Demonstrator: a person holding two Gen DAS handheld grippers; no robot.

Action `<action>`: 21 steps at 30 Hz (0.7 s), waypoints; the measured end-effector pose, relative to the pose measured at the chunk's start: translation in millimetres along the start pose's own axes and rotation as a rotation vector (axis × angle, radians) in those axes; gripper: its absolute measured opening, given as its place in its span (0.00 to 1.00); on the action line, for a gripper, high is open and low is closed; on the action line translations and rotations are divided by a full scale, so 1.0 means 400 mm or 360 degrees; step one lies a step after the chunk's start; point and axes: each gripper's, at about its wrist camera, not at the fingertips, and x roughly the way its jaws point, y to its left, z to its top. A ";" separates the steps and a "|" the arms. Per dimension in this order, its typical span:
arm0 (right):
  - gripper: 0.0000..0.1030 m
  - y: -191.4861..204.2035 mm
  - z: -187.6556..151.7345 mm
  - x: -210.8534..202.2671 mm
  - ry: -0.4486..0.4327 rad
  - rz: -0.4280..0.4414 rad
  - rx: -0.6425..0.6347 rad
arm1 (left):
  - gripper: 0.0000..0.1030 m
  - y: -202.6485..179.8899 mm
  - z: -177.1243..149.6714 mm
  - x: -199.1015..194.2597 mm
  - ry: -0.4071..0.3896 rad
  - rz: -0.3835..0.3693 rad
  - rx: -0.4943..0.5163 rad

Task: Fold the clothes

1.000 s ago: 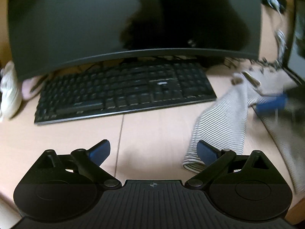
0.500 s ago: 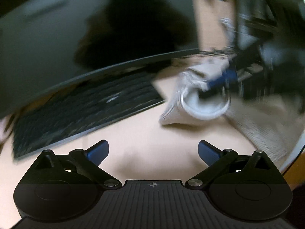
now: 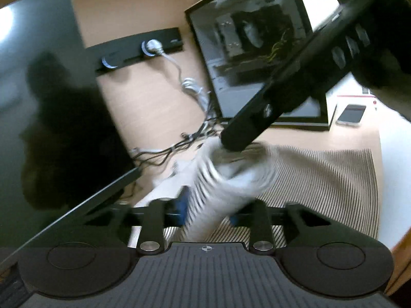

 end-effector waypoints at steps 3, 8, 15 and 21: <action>0.47 -0.117 -0.014 -0.059 -0.0040 -0.0039 0.0490 | 0.16 -0.026 0.020 0.027 -0.0009 0.0016 -0.0050; 0.49 -0.227 -0.063 -0.072 -0.0053 0.0095 0.1114 | 0.16 -0.047 0.045 0.080 0.0029 0.0015 -0.0076; 0.49 -0.265 -0.049 0.051 0.0080 0.0187 0.1263 | 0.16 -0.060 0.075 0.114 0.0071 0.0078 -0.0118; 0.16 -0.254 -0.006 0.145 0.0212 0.0266 0.1102 | 0.24 -0.024 0.069 0.115 0.0164 0.0253 -0.0325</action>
